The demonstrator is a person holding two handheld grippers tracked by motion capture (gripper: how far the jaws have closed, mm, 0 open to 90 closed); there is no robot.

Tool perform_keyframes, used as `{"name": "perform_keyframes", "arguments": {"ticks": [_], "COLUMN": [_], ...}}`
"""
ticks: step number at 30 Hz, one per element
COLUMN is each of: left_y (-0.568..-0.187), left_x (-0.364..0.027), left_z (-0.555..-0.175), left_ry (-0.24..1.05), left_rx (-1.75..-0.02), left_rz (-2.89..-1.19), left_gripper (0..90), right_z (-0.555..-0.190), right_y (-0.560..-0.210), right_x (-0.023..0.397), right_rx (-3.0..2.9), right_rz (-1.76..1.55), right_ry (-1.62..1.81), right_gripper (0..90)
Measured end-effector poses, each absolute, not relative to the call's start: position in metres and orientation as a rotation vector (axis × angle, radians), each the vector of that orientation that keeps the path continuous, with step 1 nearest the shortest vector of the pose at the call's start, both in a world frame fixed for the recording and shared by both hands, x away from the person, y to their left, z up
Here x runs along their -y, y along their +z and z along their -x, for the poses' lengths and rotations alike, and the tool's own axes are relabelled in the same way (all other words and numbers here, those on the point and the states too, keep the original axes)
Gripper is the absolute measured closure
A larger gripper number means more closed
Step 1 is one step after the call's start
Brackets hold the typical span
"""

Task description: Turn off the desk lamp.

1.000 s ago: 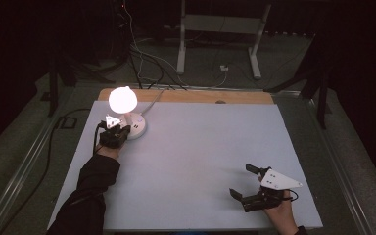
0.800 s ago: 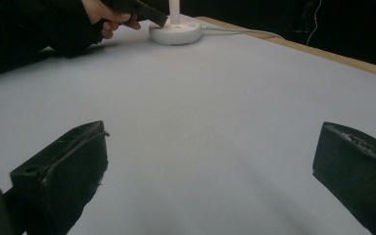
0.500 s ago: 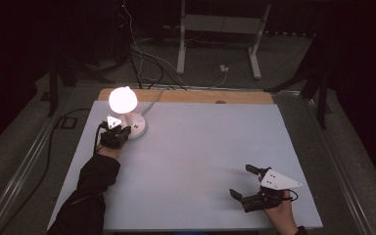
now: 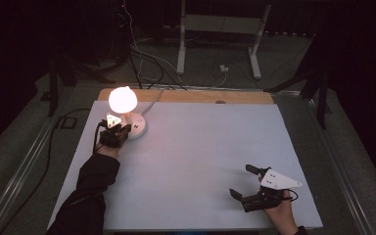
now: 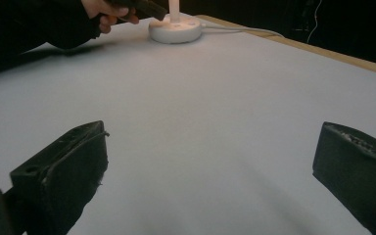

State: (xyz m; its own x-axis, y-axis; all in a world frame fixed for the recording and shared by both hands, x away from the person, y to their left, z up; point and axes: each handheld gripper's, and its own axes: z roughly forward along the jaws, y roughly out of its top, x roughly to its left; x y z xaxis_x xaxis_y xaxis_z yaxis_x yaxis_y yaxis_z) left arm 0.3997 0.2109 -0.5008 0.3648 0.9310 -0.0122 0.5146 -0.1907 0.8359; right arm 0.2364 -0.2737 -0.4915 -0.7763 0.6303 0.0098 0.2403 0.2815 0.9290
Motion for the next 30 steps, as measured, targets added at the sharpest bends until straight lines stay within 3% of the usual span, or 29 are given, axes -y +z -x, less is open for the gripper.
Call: {"name": "perform_keyframes", "arguments": {"ticks": [10,30], "left_y": [-0.493,-0.508], "left_x": [-0.214,-0.214], "left_z": [-0.398,-0.402], "left_ry": [0.666,0.646], "left_rx": [-1.261,-1.273], "left_rz": [-1.78,-1.827], "left_gripper": [90.0,90.0], "right_z": [-0.236,-0.236], "right_y": [-0.491,-0.491], "right_x": [0.273,0.273], "right_rx": [-2.197,-2.199], "right_rz": [-0.784,-0.784], "right_ry": [1.494,1.493], "right_gripper": [0.0,0.0]}}
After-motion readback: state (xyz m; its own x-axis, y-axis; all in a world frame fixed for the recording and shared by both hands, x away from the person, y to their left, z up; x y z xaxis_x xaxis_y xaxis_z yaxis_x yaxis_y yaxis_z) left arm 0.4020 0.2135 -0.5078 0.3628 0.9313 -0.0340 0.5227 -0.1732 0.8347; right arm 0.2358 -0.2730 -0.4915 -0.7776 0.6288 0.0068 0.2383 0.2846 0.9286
